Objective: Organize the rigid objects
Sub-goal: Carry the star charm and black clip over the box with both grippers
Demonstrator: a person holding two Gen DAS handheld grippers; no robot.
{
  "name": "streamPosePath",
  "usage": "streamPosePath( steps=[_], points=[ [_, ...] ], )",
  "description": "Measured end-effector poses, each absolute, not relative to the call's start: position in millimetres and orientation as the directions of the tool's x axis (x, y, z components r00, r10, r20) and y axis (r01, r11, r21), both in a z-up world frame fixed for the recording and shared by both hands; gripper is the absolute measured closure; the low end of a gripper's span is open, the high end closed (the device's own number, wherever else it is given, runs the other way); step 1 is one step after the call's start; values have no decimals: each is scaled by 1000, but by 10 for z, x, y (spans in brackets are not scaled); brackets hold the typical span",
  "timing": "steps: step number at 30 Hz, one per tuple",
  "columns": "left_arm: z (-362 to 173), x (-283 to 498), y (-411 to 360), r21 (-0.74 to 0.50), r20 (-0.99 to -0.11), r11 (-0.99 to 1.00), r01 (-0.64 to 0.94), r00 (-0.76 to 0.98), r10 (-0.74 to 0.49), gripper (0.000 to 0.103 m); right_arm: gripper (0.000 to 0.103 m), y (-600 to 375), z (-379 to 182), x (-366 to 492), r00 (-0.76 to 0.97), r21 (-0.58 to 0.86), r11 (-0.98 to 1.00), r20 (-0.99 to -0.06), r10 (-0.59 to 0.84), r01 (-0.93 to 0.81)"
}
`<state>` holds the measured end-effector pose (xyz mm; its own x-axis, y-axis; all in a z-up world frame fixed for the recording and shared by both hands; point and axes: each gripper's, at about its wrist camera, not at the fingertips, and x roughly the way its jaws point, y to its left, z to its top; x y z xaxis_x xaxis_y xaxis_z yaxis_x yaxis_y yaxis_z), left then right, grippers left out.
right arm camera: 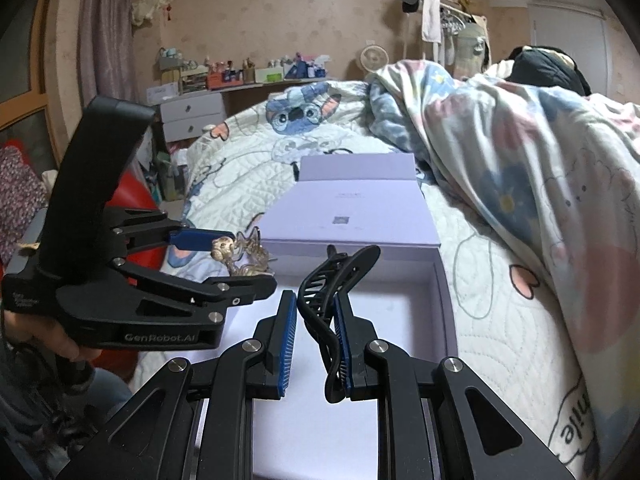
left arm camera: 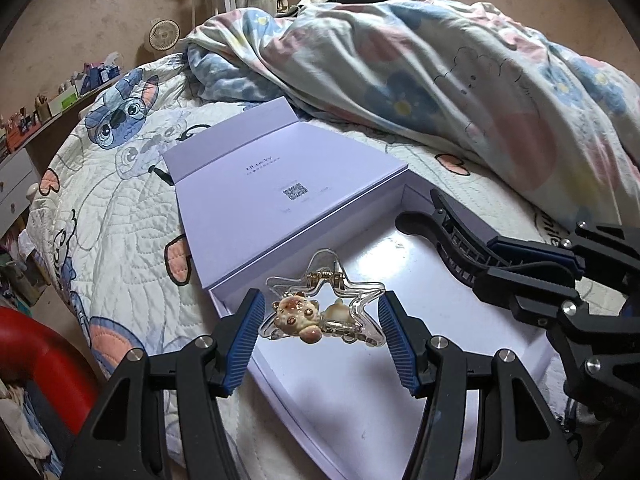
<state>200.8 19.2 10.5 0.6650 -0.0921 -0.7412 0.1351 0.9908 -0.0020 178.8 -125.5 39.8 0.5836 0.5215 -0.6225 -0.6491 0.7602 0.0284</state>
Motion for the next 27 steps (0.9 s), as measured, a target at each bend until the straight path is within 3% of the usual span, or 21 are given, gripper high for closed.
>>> streamPosePath(
  steps=[22, 27],
  points=[
    [-268, 2287, 102, 78, -800, 992, 98, 600, 4, 44, 83, -1219, 57, 2071, 555, 19, 809, -718, 419, -587],
    [-283, 2291, 131, 73, -815, 993, 93, 580, 6, 44, 70, -1237, 62, 2059, 561, 7, 824, -729, 392, -567]
  ],
)
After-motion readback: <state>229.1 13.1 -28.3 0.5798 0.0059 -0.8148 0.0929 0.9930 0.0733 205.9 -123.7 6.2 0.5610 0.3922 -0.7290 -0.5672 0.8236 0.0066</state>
